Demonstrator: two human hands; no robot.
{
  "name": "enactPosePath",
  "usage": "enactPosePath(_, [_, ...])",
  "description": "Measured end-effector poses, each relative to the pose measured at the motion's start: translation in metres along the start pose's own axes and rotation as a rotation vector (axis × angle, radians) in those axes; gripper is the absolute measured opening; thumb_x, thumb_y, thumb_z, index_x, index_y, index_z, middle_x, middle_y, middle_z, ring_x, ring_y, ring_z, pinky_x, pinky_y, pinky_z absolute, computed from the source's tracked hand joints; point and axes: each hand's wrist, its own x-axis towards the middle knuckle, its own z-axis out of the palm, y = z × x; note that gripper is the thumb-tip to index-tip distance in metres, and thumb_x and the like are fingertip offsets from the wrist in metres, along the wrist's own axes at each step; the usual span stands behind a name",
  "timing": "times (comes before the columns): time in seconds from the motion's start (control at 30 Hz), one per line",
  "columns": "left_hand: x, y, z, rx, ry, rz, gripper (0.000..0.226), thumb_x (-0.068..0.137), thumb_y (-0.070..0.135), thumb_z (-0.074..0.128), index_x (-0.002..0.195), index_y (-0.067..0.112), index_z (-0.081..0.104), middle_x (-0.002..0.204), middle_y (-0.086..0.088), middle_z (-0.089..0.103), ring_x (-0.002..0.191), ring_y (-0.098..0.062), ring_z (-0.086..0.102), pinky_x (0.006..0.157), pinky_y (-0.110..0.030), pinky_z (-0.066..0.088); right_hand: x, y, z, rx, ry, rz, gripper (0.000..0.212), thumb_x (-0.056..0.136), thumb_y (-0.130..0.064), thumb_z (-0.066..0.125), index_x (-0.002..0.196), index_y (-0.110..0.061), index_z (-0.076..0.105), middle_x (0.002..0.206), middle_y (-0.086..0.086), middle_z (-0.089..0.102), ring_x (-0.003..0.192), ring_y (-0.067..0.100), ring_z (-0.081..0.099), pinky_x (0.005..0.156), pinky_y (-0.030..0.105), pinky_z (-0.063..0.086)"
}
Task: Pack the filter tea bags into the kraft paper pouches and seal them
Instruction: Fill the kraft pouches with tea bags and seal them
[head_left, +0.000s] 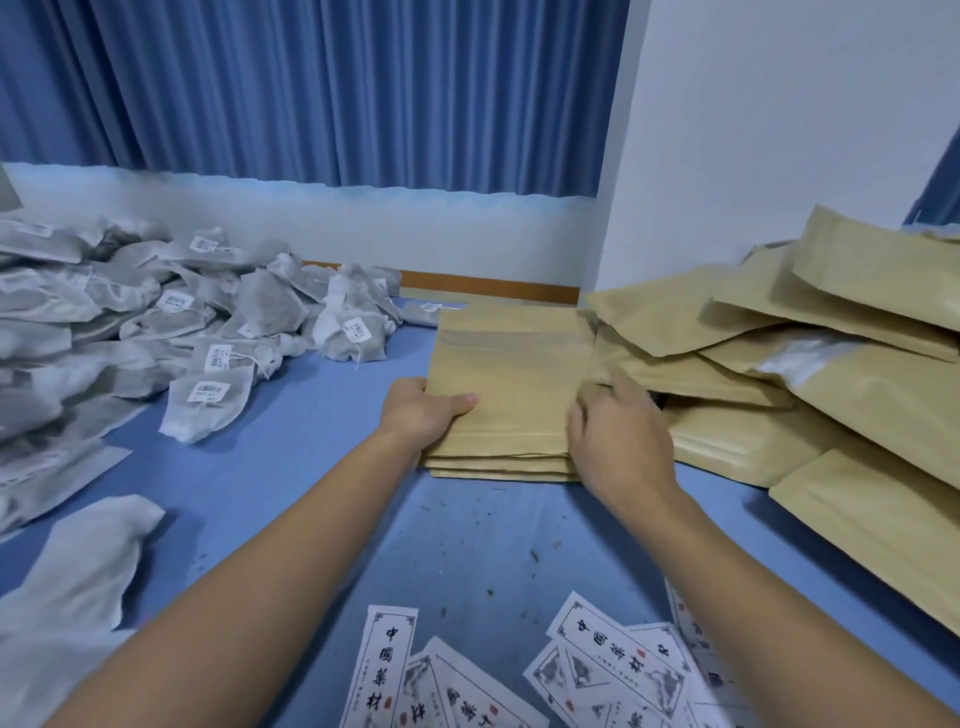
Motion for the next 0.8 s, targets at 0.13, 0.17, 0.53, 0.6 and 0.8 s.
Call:
enactPosePath(0.13, [-0.014, -0.007, 0.002, 0.070, 0.084, 0.163, 0.026, 0.098, 0.034, 0.059, 0.104, 0.010, 0.067, 0.100, -0.004, 0.070, 0.101, -0.025, 0.064, 0.086, -0.030, 0.047, -0.006, -0.030, 0.002, -0.046, -0.352, -0.474, 0.055, 0.101, -0.056, 0.042, 0.143, -0.021, 0.048, 0.154, -0.001, 0.042, 0.142, 0.020, 0.036, 0.112, 0.037, 0.034])
enactPosePath(0.17, [-0.017, -0.009, 0.000, 0.049, 0.087, 0.196, 0.026, 0.101, 0.034, 0.054, 0.095, 0.012, 0.065, 0.089, -0.001, 0.066, 0.092, -0.023, 0.060, 0.079, -0.031, 0.044, -0.007, -0.031, 0.003, -0.125, -0.368, -0.513, 0.061, 0.101, -0.057, 0.041, 0.149, -0.021, 0.040, 0.158, -0.002, 0.036, 0.145, 0.017, 0.031, 0.112, 0.036, 0.033])
enactPosePath(0.53, [-0.071, -0.026, -0.028, -0.326, 0.525, 0.442, 0.015, 0.102, 0.027, 0.051, 0.088, 0.022, 0.053, 0.087, 0.003, 0.056, 0.070, 0.000, 0.050, 0.070, -0.018, 0.041, -0.008, -0.060, -0.015, -0.017, -0.126, -0.341, 0.025, 0.102, -0.039, 0.050, 0.095, -0.030, 0.072, 0.081, -0.006, 0.070, 0.080, 0.023, 0.061, 0.068, 0.036, 0.052])
enactPosePath(0.6, [-0.080, -0.027, -0.030, -0.414, 0.291, 0.374, 0.031, 0.100, 0.035, 0.057, 0.077, 0.017, 0.046, 0.064, -0.003, 0.053, 0.059, -0.014, 0.050, 0.058, -0.028, 0.045, -0.009, -0.068, -0.014, 0.258, -0.096, -0.226, 0.021, 0.095, -0.041, 0.063, 0.084, -0.029, 0.076, 0.072, -0.006, 0.069, 0.072, 0.018, 0.060, 0.063, 0.034, 0.050])
enactPosePath(0.8, [-0.092, -0.040, -0.010, -0.563, -0.168, 0.082, 0.044, 0.093, 0.050, 0.065, 0.092, 0.011, 0.044, 0.082, -0.014, 0.067, 0.077, -0.026, 0.073, 0.063, -0.040, 0.061, -0.016, -0.069, -0.009, 0.749, -0.519, -0.289, 0.008, 0.085, -0.026, 0.076, 0.078, -0.027, 0.079, 0.071, -0.003, 0.074, 0.063, 0.002, 0.058, 0.064, 0.027, 0.046])
